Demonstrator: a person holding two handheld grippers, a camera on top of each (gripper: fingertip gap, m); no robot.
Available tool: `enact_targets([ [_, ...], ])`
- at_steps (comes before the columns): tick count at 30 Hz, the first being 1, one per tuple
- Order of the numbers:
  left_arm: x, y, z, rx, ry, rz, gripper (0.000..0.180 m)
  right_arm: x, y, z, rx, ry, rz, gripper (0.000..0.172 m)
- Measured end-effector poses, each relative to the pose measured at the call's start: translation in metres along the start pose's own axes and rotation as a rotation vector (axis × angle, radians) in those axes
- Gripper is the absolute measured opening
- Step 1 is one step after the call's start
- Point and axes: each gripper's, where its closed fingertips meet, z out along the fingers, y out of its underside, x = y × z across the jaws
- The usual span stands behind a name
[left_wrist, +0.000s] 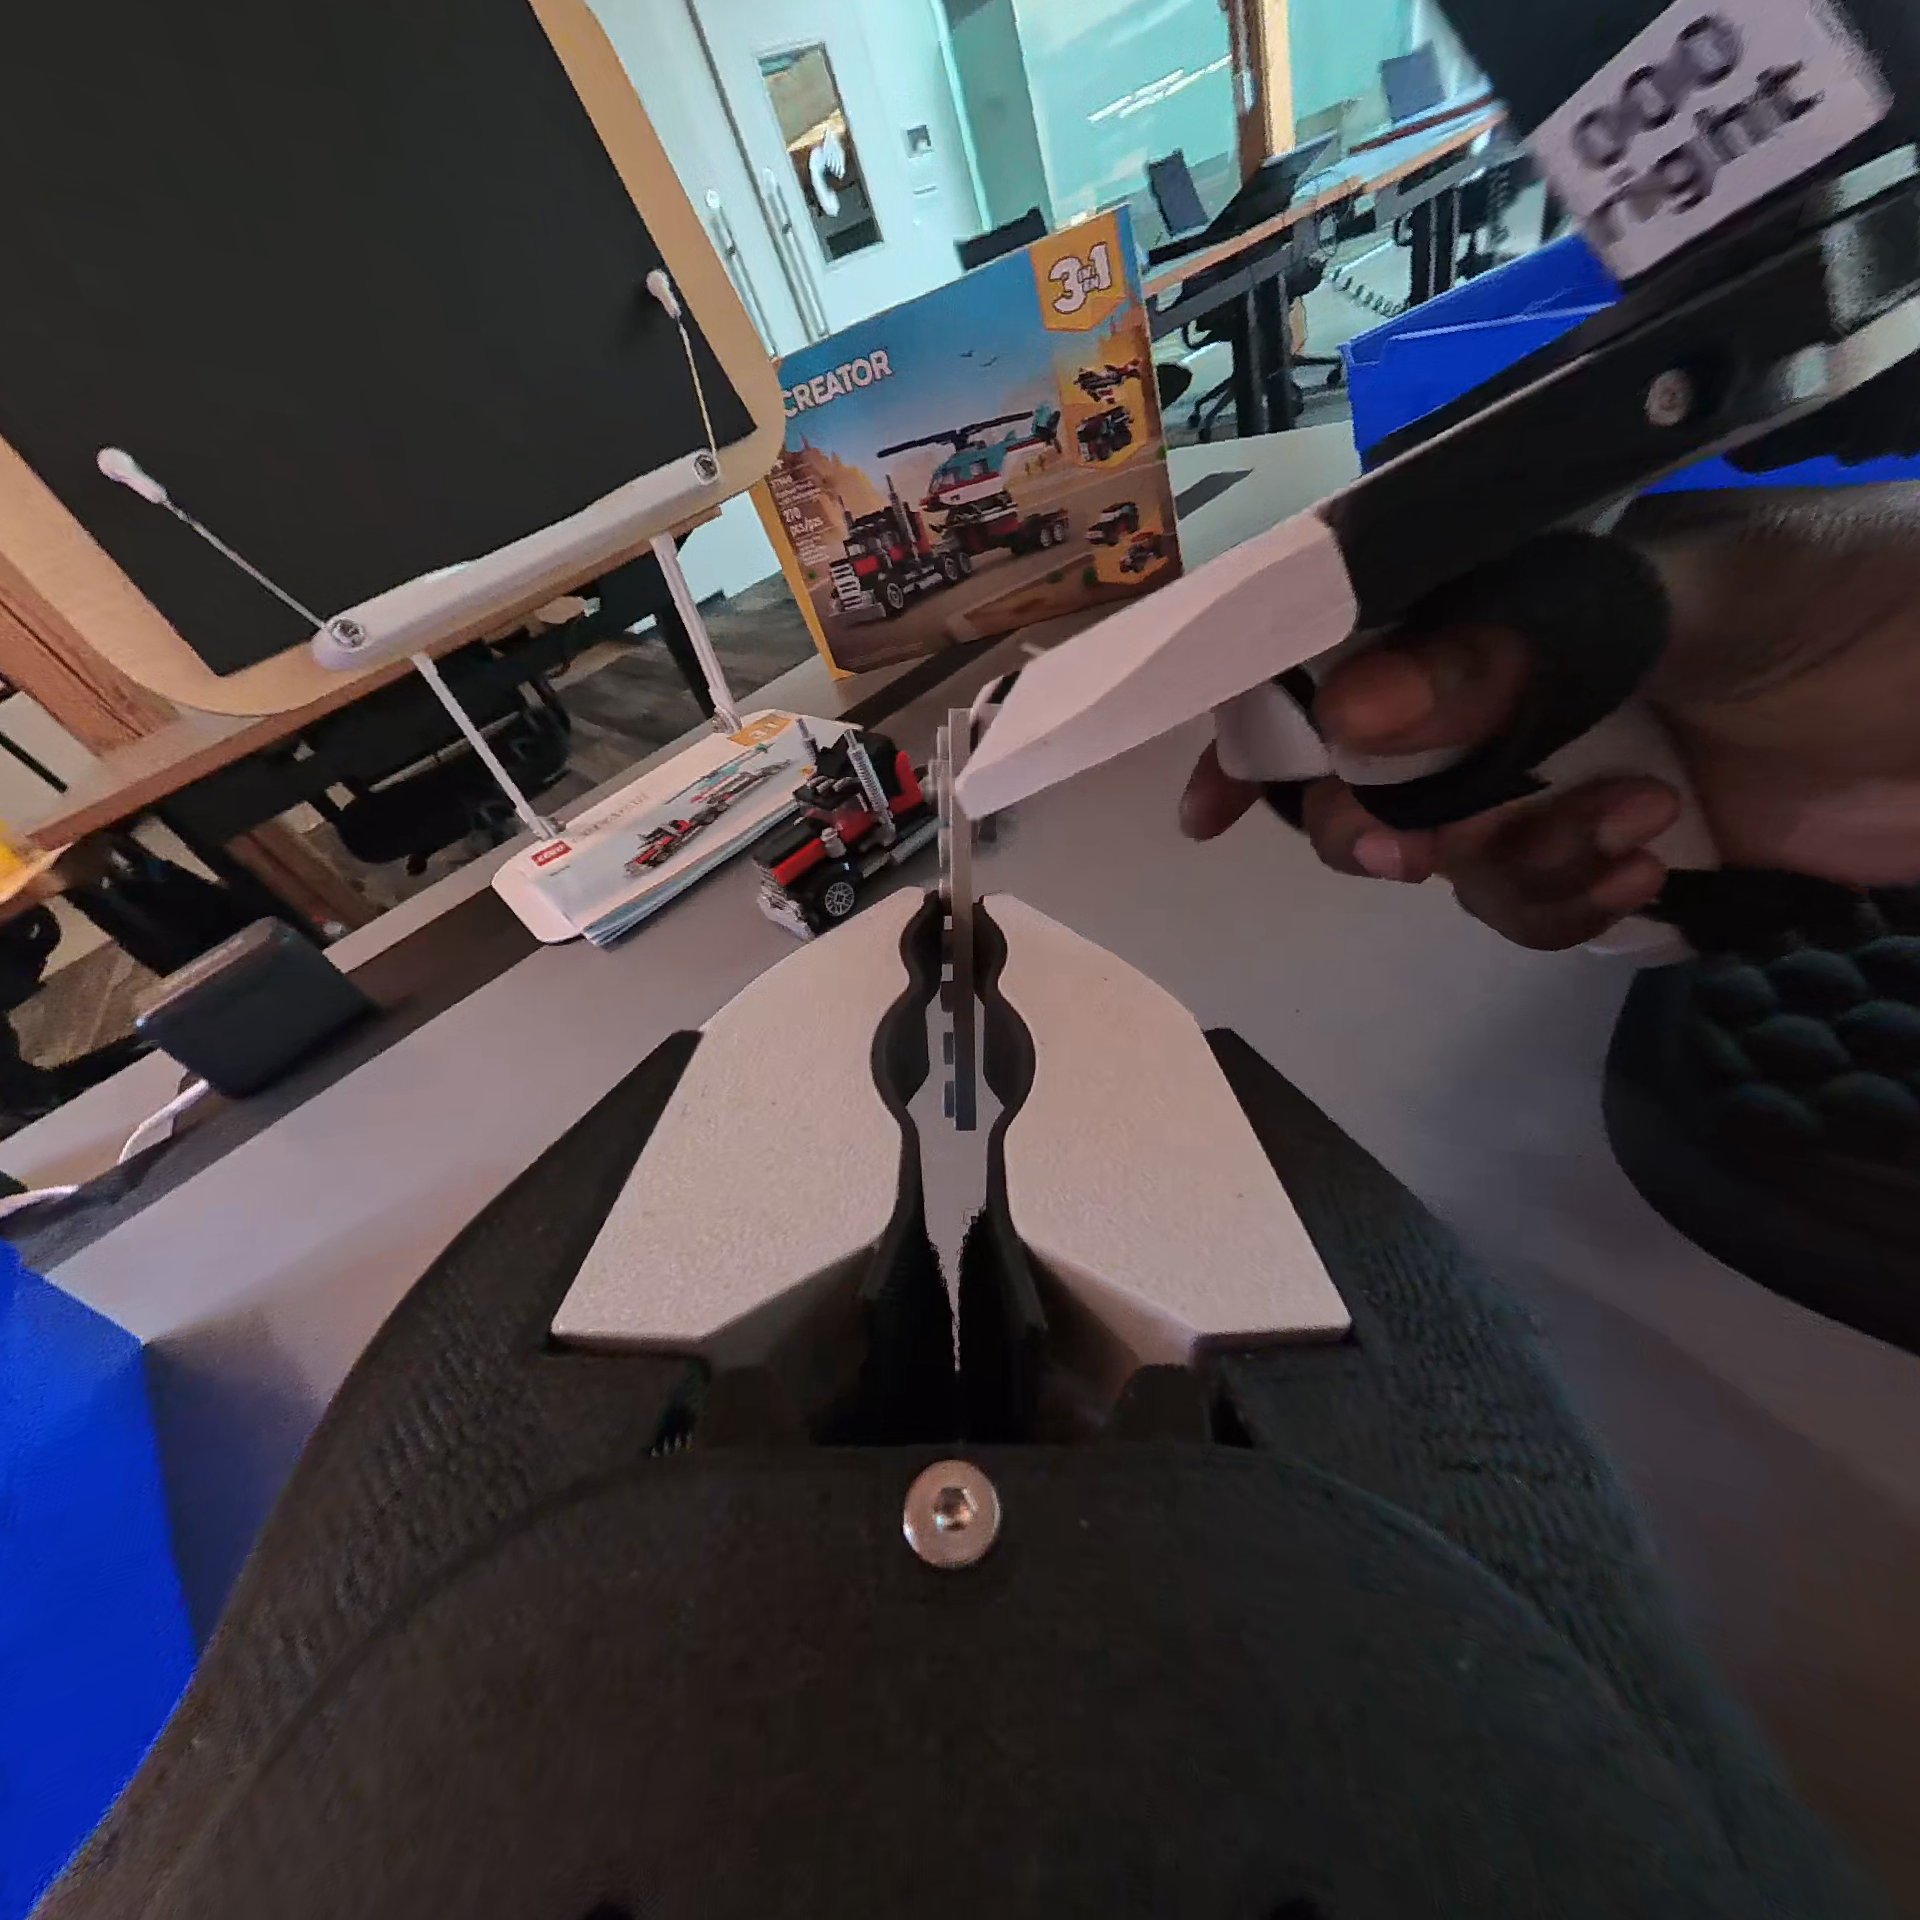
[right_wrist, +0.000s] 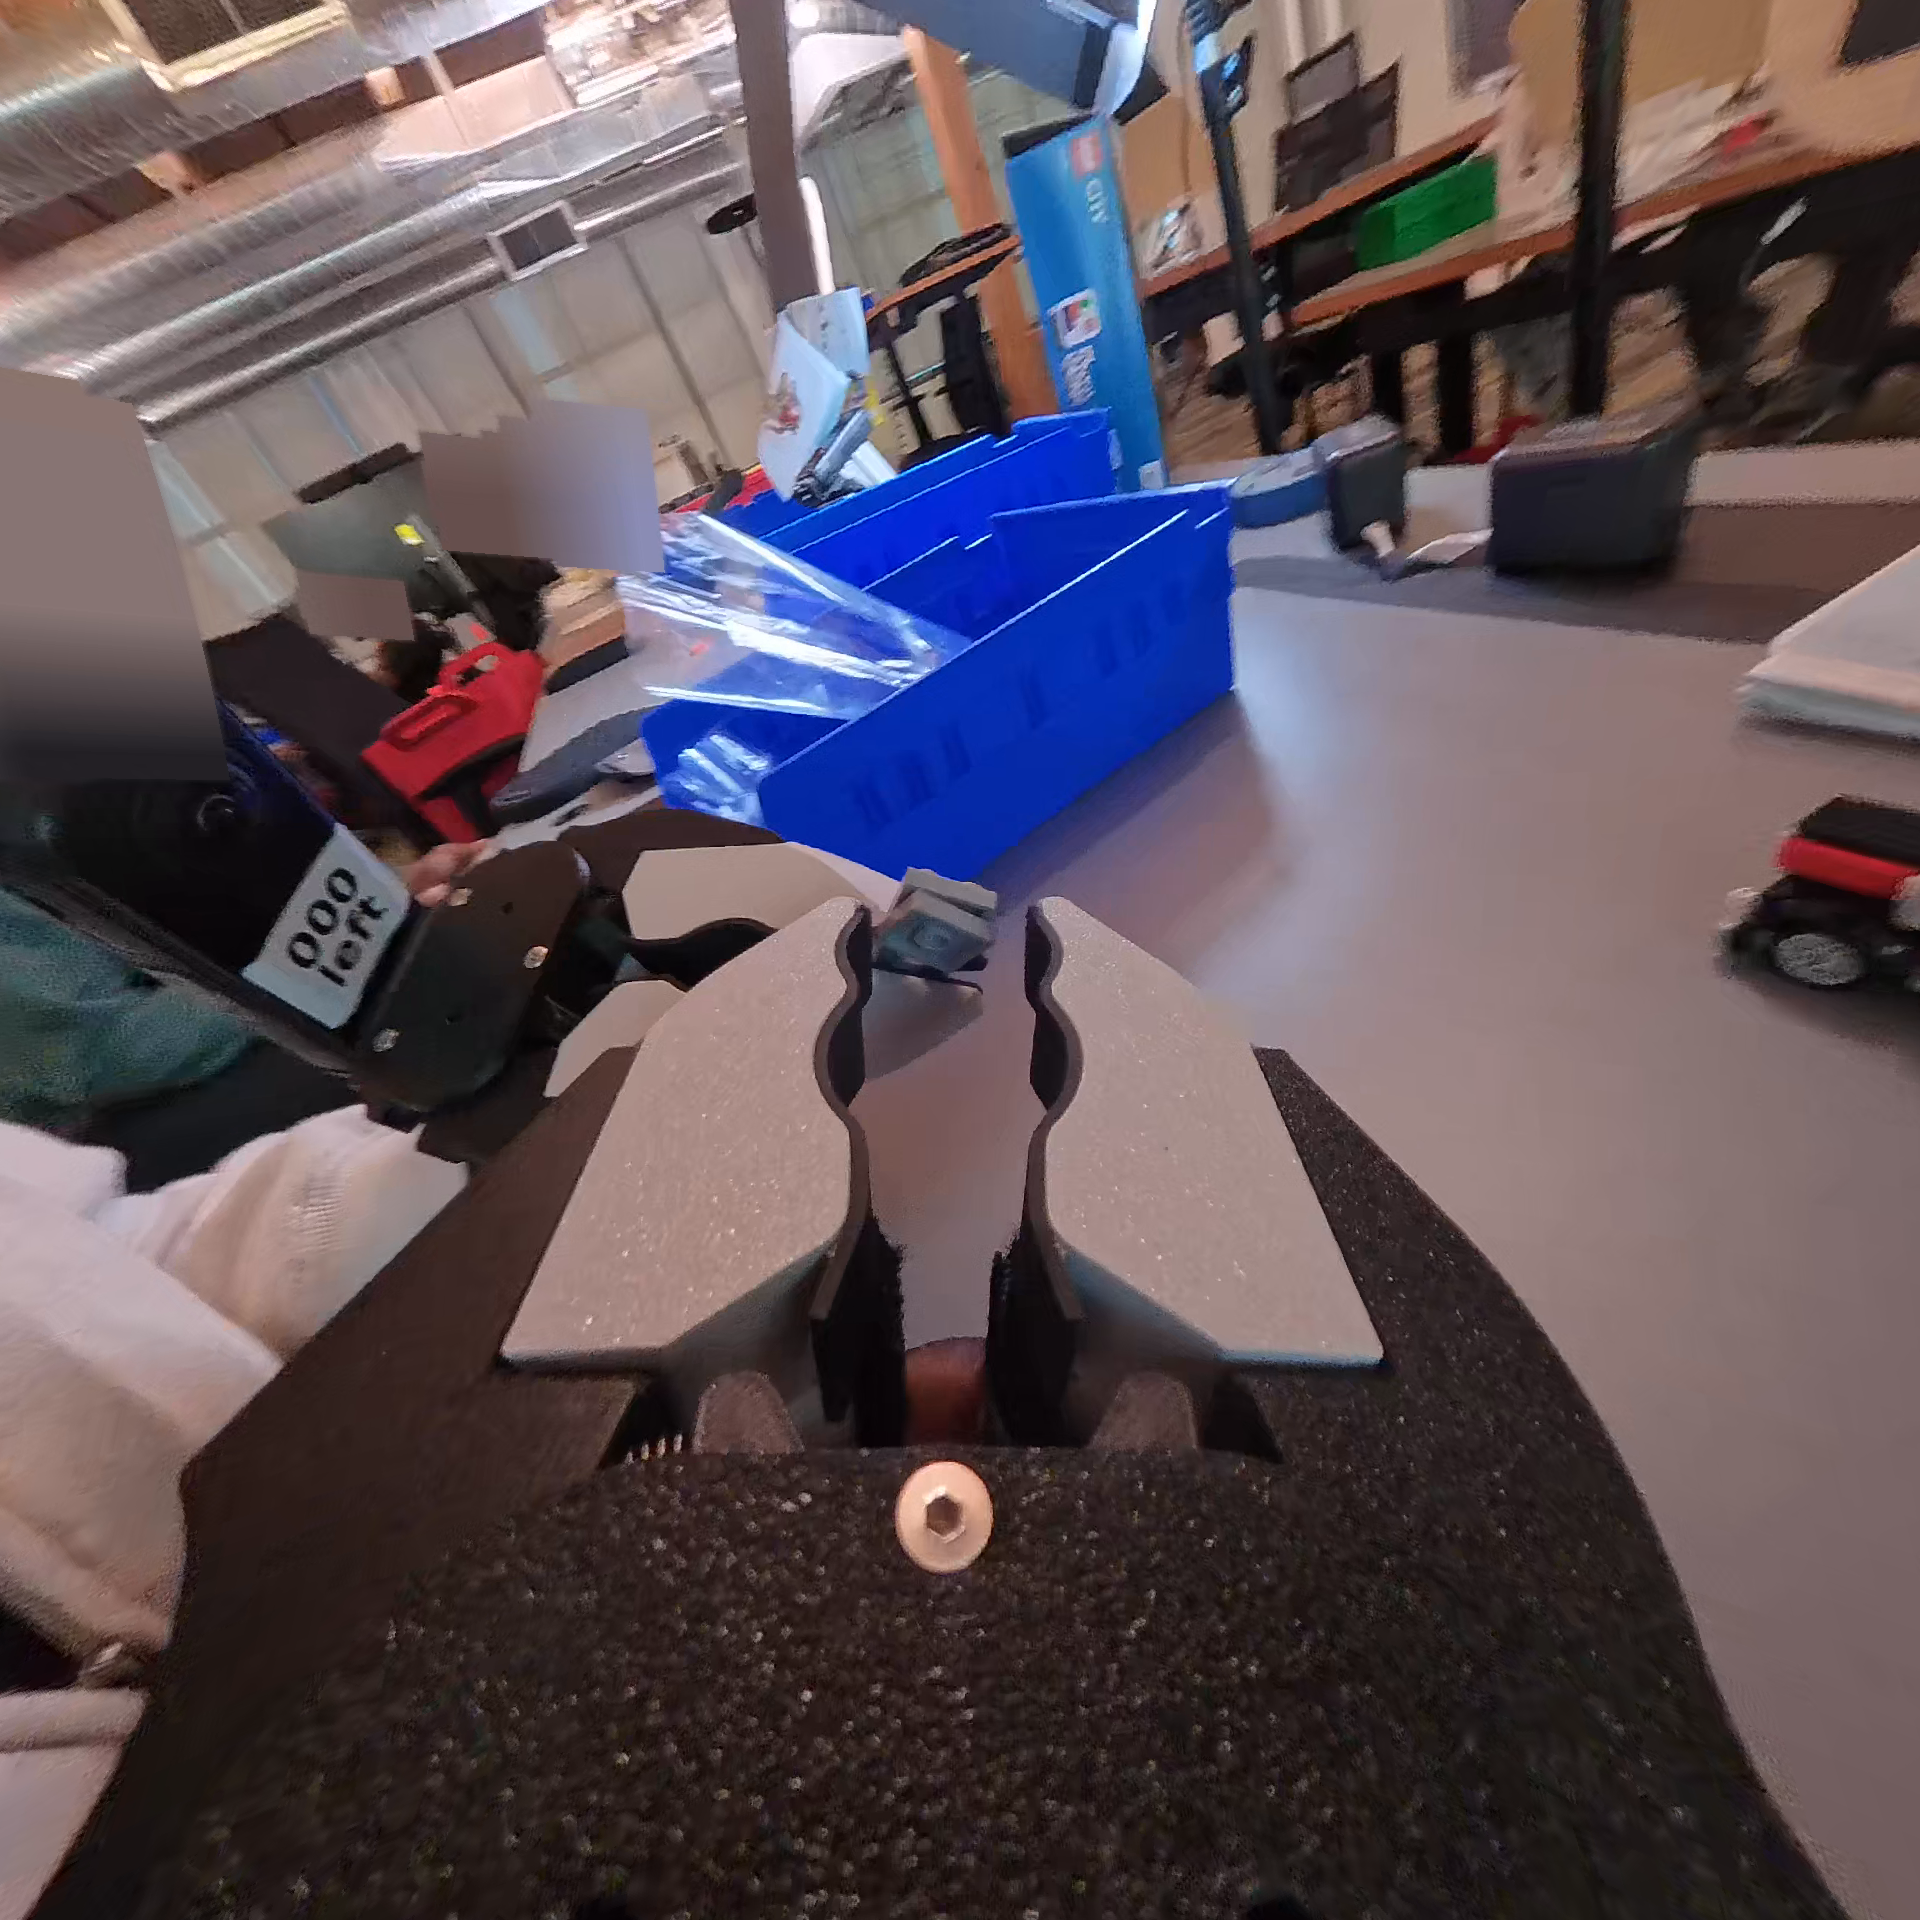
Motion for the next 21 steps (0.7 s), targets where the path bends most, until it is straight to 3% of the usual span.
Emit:
enact_targets([
  [5,0.002,-0.004,-0.002,0.027,-0.013,0.078,0.005,-0.009,0.005,0.003,-0.041,-0.141,0.1,0.017],
  [11,0.003,0.014,0.005,-0.092,0.001,0.078,0.005,-0.006,0.018,0.006,-0.237,0.055,-0.361,0.017],
  [13,0.0,0.02,0.006,-0.143,-0.046,0.166,0.005,-0.005,0.023,0.007,-0.286,0.093,-0.435,0.017],
  [17,-0.007,0.025,0.004,-0.195,-0.138,0.423,0.005,0.0,0.033,0.004,-0.338,0.069,-0.352,0.017],
  [21,-0.005,0.025,0.004,-0.22,-0.154,0.525,0.005,0.005,0.04,-0.002,-0.414,0.067,-0.383,0.016],
])
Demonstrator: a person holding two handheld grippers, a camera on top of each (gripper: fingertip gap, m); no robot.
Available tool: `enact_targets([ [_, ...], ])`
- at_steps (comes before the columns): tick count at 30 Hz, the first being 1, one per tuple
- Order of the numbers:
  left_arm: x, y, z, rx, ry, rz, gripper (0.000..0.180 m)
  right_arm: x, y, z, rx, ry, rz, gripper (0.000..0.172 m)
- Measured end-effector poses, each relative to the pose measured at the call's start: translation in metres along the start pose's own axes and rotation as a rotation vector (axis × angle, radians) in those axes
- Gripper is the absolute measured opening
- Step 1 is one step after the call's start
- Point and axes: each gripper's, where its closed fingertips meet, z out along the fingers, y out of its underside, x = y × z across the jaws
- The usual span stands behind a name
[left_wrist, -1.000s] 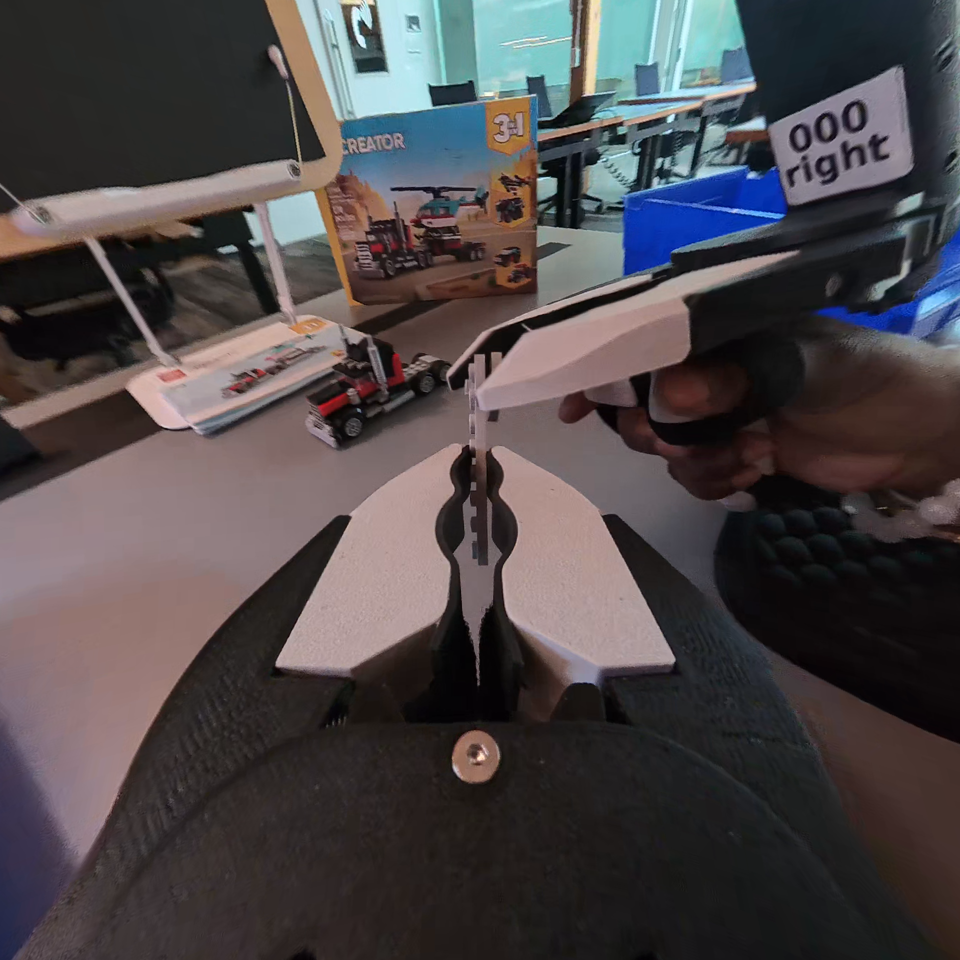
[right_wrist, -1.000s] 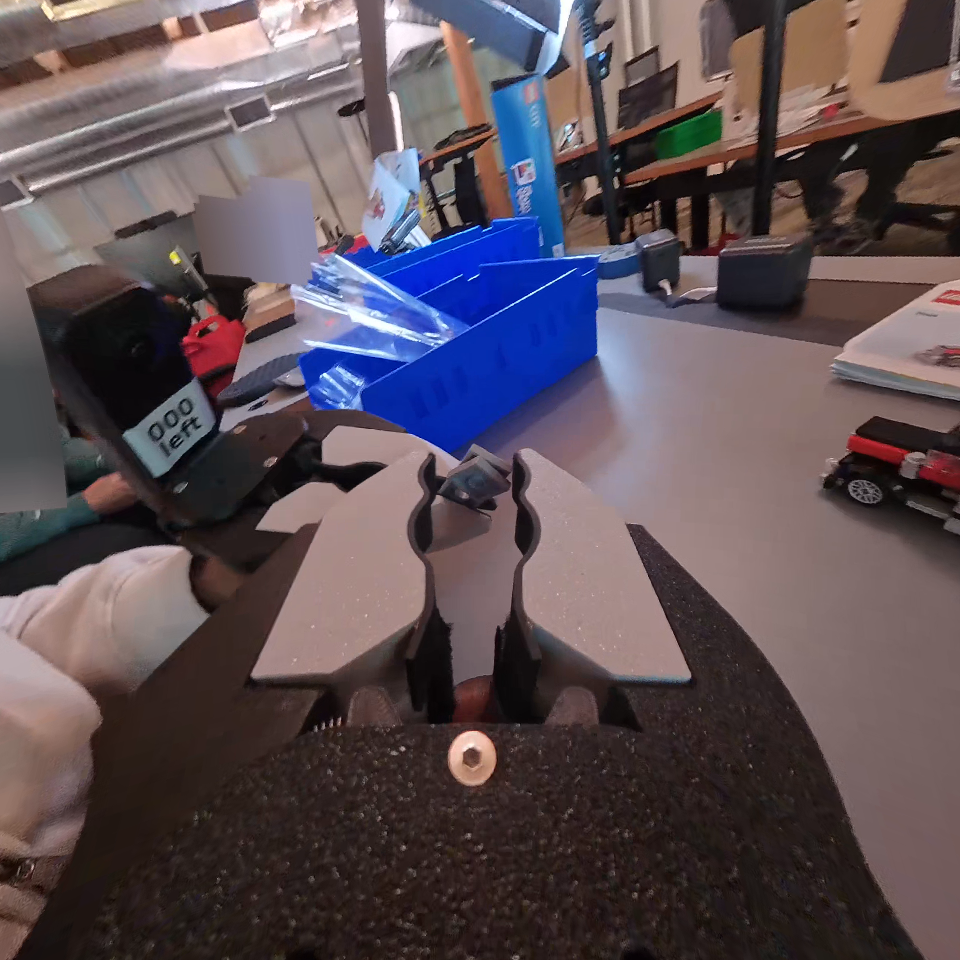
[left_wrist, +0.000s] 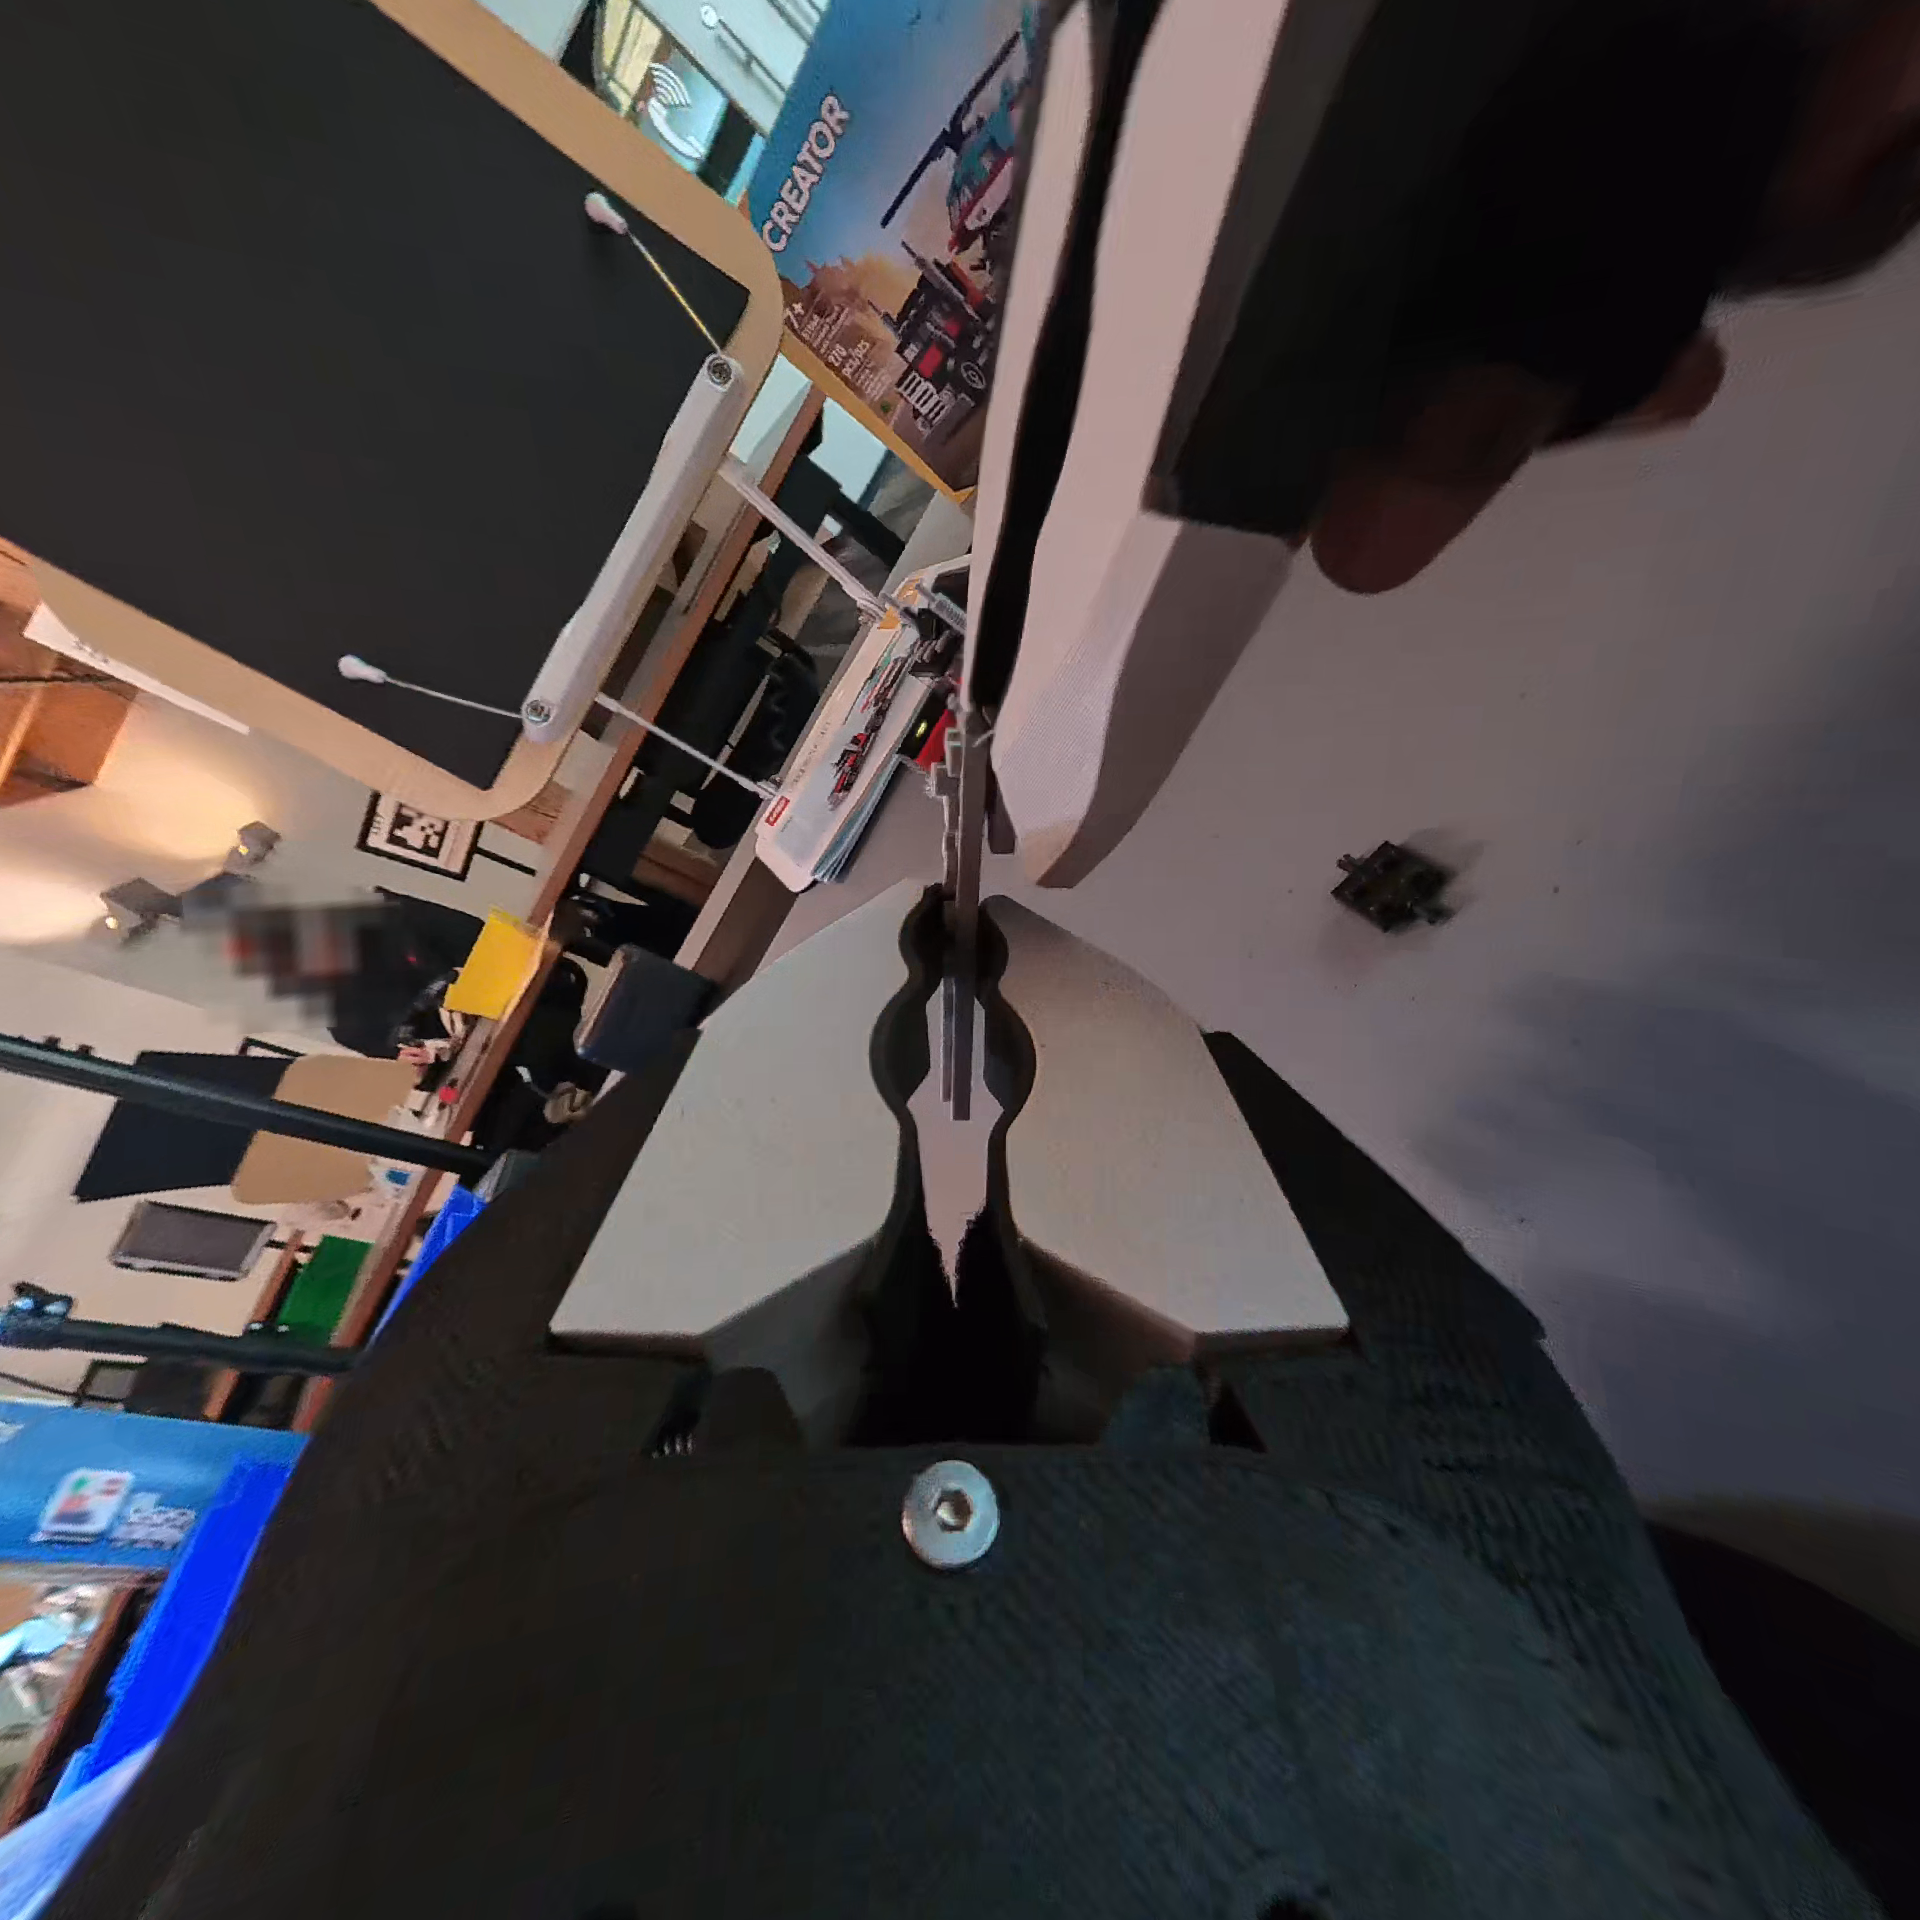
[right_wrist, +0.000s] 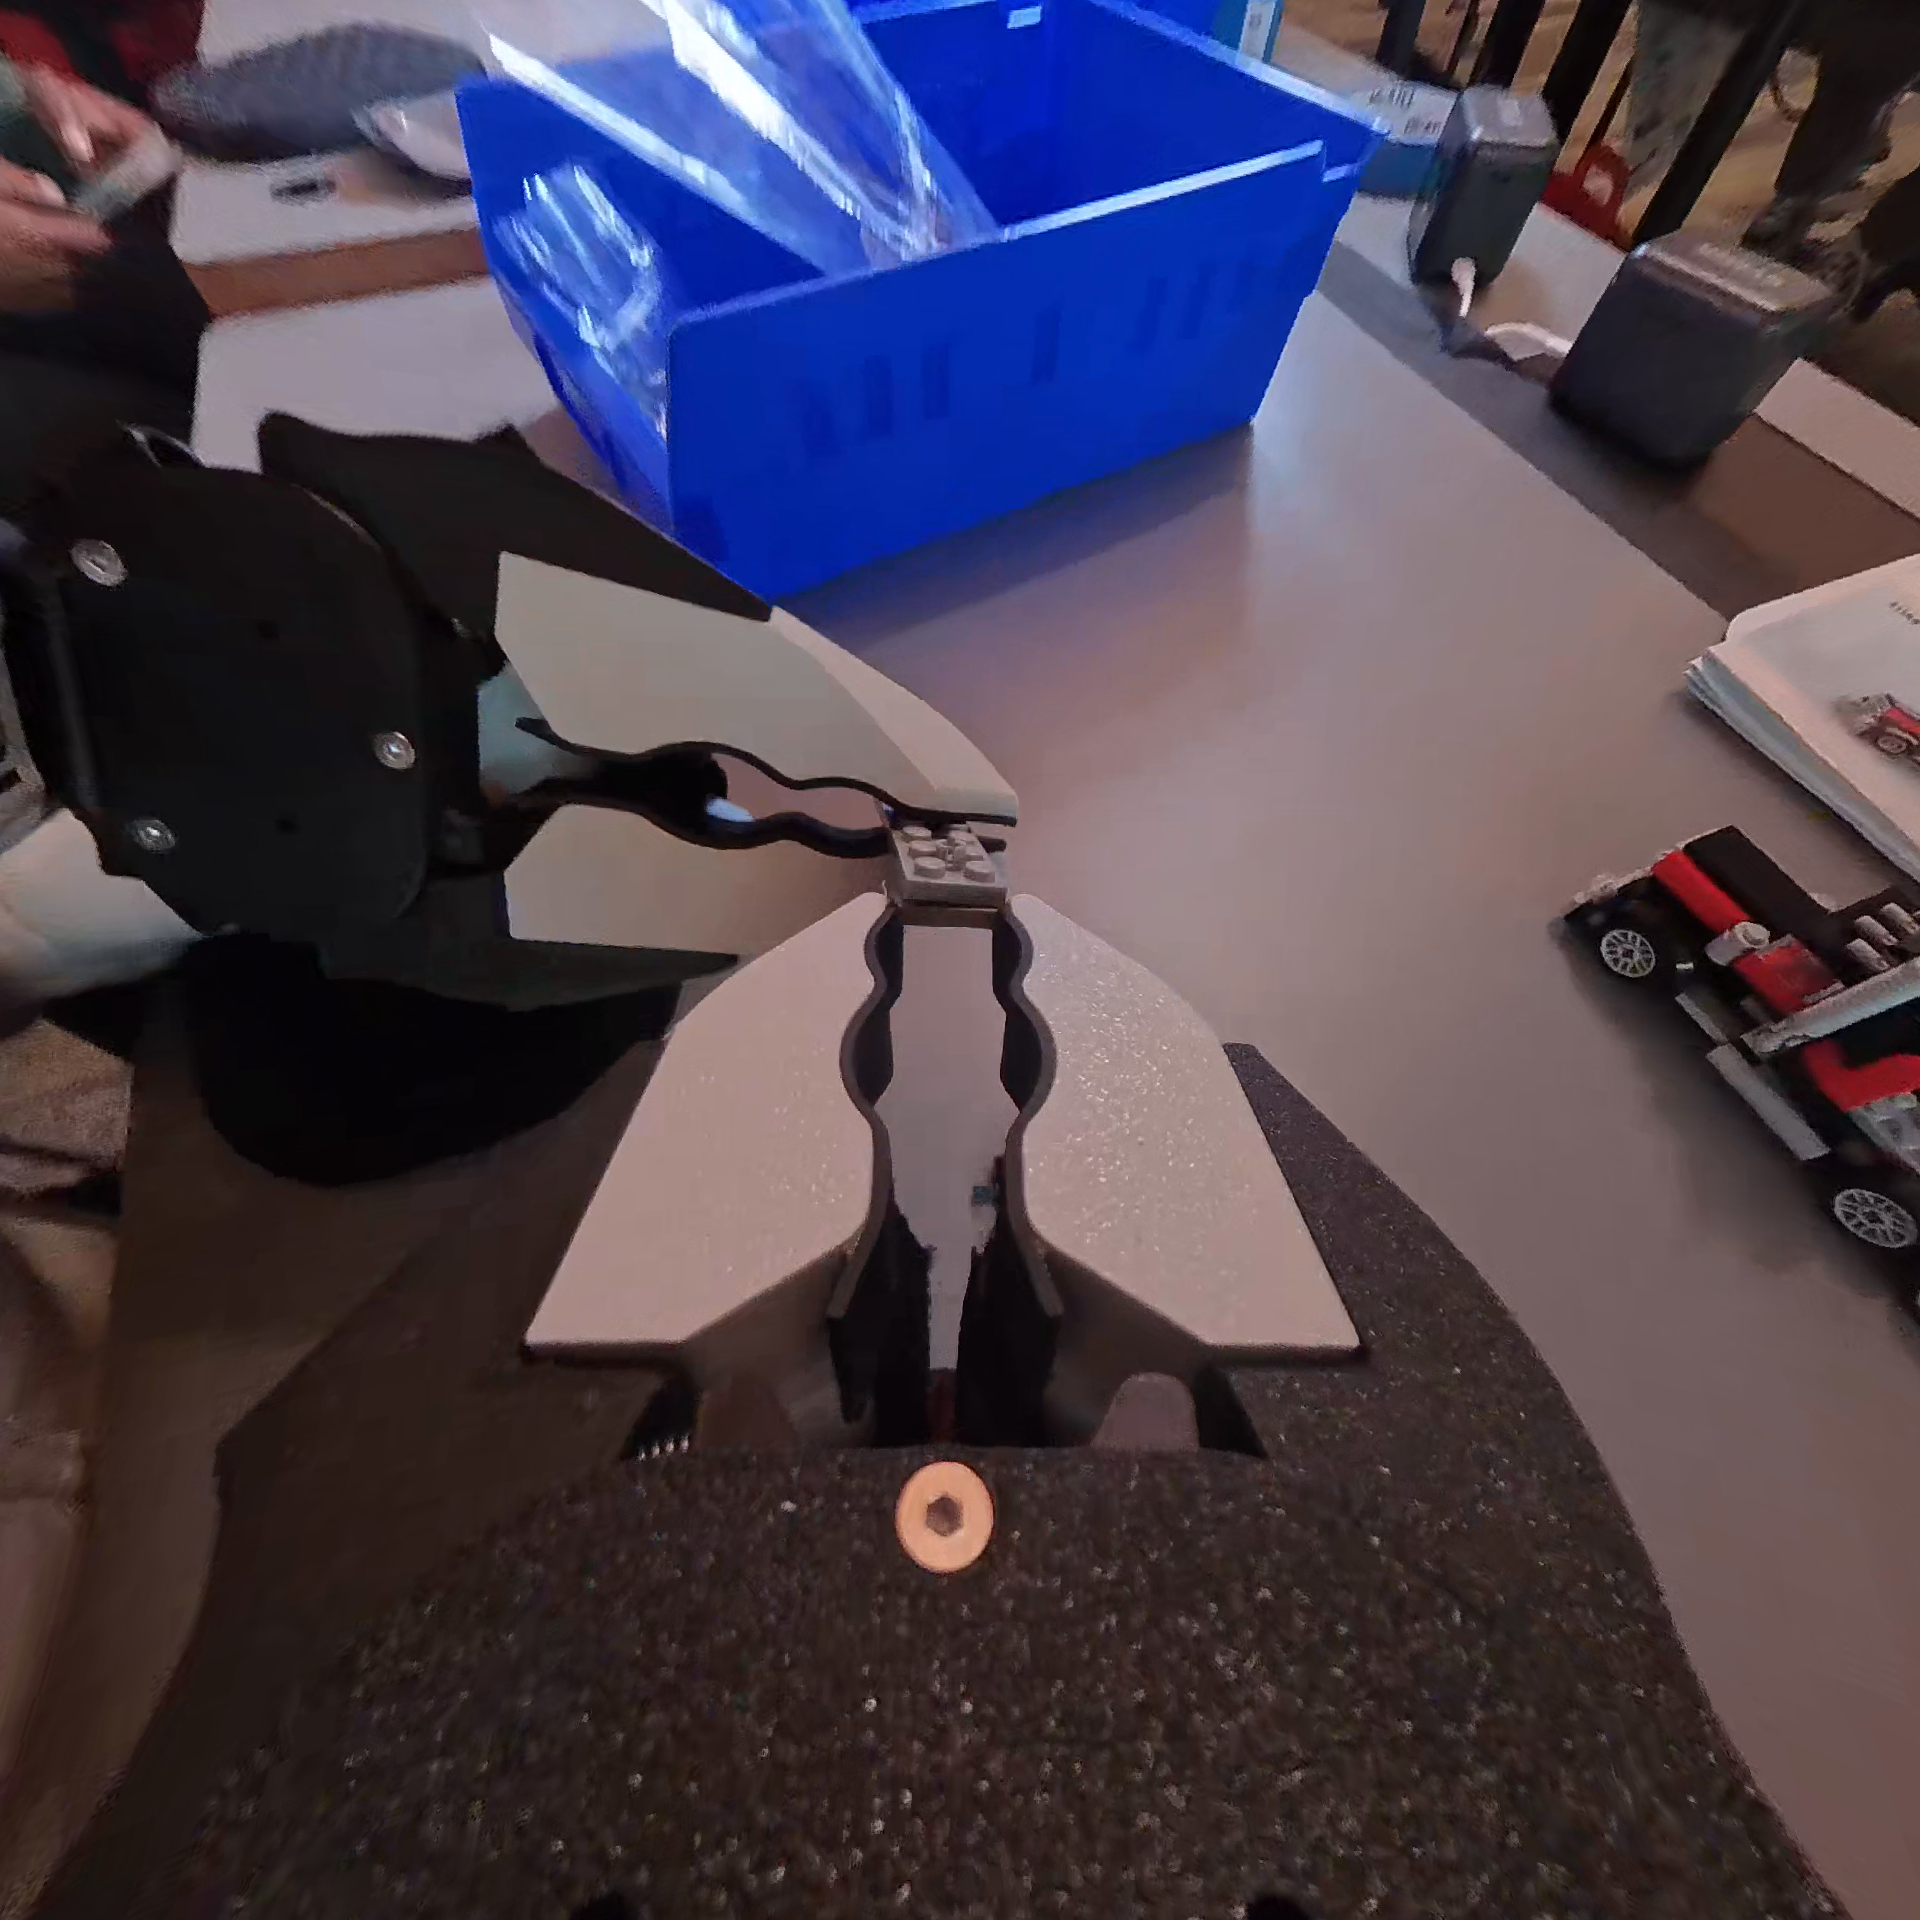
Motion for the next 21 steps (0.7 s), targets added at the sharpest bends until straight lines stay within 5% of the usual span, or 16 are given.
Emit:
enact_targets([
  [4,0.008,0.004,0.002,-0.08,-0.008,0.172,0.005,0.007,0.022,0.002,-0.206,0.1,-0.211,0.016],
  [7,0.021,0.01,0.004,-0.151,0.071,0.153,0.005,0.014,0.034,0.004,-0.257,0.199,-0.376,0.015],
  [11,0.039,0.013,0.006,-0.189,0.23,-0.087,0.005,0.017,0.034,0.001,-0.198,0.284,-0.499,0.014],
  [12,0.044,0.013,0.005,-0.2,0.304,-0.206,0.005,0.022,0.033,-0.004,-0.193,0.332,-0.563,0.0],
  [15,0.041,-0.016,0.0,-0.043,0.535,-0.663,0.004,0.006,0.045,0.004,-0.221,0.25,-0.788,0.0],
  [21,0.037,0.0,0.009,-0.078,0.585,-0.74,0.005,0.017,0.018,-0.009,-0.026,0.229,-0.559,0.012],
])
